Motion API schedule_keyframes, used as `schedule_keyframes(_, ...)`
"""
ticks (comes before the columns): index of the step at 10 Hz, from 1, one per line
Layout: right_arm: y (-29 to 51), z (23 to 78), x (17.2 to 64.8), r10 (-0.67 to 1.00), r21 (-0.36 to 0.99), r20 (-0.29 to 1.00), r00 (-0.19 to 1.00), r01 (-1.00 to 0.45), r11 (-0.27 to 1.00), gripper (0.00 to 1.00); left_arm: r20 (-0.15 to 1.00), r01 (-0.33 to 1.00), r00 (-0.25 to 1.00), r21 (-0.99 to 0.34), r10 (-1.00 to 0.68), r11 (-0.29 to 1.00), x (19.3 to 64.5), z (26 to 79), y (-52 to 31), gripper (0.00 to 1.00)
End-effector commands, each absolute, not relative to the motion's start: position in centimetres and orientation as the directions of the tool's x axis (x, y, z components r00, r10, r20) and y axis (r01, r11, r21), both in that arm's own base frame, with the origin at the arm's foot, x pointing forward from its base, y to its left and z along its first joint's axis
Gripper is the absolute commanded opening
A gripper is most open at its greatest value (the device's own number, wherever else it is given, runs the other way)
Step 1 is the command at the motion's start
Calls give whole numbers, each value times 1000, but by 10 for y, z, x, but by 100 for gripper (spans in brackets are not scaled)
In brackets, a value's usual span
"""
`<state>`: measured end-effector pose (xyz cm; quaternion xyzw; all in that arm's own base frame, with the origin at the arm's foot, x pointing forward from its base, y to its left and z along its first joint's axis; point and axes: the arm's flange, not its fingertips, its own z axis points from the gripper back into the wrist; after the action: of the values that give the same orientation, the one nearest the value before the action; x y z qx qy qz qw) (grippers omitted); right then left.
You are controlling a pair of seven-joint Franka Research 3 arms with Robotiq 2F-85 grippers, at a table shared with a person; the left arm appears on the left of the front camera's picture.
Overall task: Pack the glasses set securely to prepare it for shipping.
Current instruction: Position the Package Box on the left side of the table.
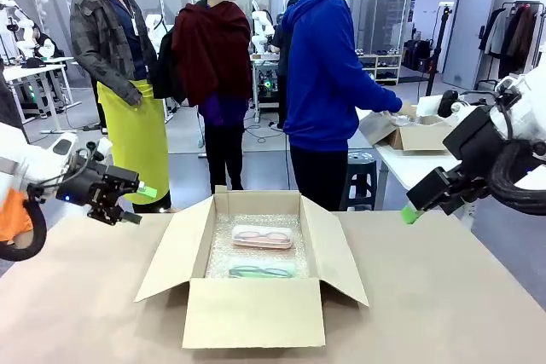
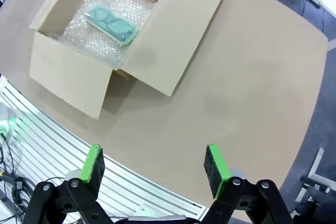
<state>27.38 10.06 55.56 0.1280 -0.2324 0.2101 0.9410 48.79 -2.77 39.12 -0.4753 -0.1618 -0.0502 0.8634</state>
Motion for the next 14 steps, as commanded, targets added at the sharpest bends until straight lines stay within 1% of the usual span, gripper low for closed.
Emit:
schedule_keyframes(1, 102, 553, 273, 312, 145, 494, 812, -430, 891, 96, 283, 195, 952, -854, 118, 482, 511, 361, -13, 100)
schedule_keyframes(2, 102, 553, 273, 312, 145, 494, 812, -430, 891, 96, 262, 165, 953, -872, 154, 460, 516, 349, -6, 100)
schedule_keyframes(6, 102, 553, 273, 312, 145, 494, 812, -430, 891, 96, 221, 123, 957, -898, 191, 423, 523, 310, 7, 100)
schedule_keyframes(8, 102, 553, 273, 312, 145, 494, 812, -430, 891, 96, 179, 86, 965, -905, 192, 416, 529, 289, 4, 100)
schedule_keyframes(11, 102, 553, 273, 312, 145, 494, 812, -430, 891, 96, 103, 50, 984, -942, 144, 332, 528, 257, -6, 100)
schedule_keyframes(12, 102, 553, 273, 312, 145, 494, 812, -430, 891, 96, 34, -1, 991, -965, 128, 264, 526, 252, -8, 100)
schedule_keyframes(13, 102, 553, 273, 312, 145, 494, 812, -430, 891, 96, 31, 0, 993, -966, 115, 260, 524, 249, -9, 100)
schedule_keyframes(14, 102, 553, 273, 312, 145, 494, 812, -430, 891, 96, -8, -30, 995, -976, 104, 217, 520, 248, -13, 100)
